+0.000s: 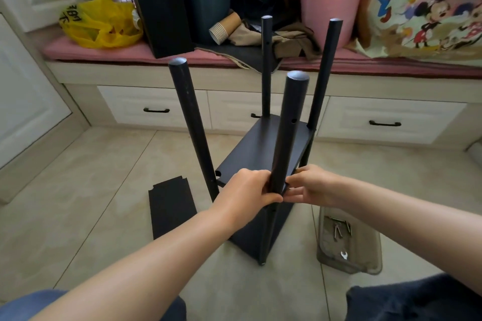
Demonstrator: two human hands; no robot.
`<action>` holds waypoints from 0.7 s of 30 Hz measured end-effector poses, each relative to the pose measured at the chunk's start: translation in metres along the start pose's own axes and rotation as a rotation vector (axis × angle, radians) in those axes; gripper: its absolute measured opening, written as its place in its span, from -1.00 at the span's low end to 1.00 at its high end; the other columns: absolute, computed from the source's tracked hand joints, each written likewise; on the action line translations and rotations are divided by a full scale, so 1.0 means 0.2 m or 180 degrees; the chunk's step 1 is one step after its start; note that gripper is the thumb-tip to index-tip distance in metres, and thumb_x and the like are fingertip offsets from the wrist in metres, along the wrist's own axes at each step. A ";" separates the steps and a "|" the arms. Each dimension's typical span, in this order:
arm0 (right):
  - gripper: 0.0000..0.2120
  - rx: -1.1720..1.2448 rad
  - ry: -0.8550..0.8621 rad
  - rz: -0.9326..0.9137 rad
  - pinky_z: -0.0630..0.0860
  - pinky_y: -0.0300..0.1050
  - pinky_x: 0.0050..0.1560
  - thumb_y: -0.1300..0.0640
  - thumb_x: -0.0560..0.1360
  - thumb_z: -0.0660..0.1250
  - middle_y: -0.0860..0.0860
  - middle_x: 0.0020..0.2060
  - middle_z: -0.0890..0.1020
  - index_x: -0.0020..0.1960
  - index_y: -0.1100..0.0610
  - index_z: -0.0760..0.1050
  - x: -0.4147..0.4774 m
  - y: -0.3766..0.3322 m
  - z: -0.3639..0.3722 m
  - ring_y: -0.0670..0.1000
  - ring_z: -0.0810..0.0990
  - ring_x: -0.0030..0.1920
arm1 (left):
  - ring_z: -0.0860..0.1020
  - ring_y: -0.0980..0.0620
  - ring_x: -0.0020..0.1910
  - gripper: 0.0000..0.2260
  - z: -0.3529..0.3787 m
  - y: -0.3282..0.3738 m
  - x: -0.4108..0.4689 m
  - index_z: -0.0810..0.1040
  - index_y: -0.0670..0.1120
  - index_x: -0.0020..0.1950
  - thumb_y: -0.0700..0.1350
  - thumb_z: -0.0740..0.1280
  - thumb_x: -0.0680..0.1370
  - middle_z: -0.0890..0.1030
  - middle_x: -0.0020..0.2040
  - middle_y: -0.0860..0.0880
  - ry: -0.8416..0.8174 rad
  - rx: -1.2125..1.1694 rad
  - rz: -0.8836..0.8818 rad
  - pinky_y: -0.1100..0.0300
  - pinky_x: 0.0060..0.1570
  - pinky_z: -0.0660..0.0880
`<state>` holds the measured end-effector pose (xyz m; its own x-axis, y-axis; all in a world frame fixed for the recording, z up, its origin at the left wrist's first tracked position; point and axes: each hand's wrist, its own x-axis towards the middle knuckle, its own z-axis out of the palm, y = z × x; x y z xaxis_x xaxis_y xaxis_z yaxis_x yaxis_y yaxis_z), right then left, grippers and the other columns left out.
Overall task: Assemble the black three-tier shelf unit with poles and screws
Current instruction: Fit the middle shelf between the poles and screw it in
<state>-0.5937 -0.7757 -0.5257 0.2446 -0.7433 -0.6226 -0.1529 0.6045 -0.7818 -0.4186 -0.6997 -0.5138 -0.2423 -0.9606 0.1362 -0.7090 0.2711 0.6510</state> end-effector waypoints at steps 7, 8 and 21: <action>-0.67 -0.0030 -0.0027 -0.0030 0.63 0.05 0.05 0.40 0.59 0.25 0.30 0.14 0.63 0.35 0.39 0.39 -0.09 0.03 -0.14 0.23 0.68 0.08 | 0.68 0.09 0.00 -0.72 0.11 0.08 0.06 0.66 -0.07 0.19 0.00 0.48 0.52 0.72 0.02 0.01 0.0003 0.0040 0.0108 0.15 0.12 0.62; -0.65 -0.0205 0.0002 -0.0043 0.63 0.05 0.08 0.38 0.60 0.27 0.30 0.15 0.62 0.37 0.38 0.38 -0.10 0.03 -0.15 0.22 0.67 0.10 | 0.68 0.10 0.00 -0.71 0.12 0.09 0.07 0.66 -0.07 0.19 0.00 0.49 0.52 0.72 0.02 0.01 0.0004 0.0044 0.0117 0.16 0.12 0.61; -0.60 -0.2968 0.0018 -0.1662 0.49 -0.22 0.19 0.09 0.51 0.41 -0.15 0.21 0.59 0.32 -0.11 0.45 -0.34 0.06 -0.19 -0.14 0.55 0.24 | 0.72 0.04 -0.26 -0.54 0.19 0.01 -0.02 0.68 -0.12 -0.15 0.28 0.32 0.51 0.72 -0.29 -0.03 0.0201 -0.1957 -0.1371 0.16 -0.18 0.64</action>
<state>-0.6479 -0.7280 -0.4945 0.4873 -0.8497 -0.2013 -0.7031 -0.2451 -0.6676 -0.4436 -0.6925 -0.5417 0.0245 -0.9806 -0.1943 -0.2305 -0.1946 0.9534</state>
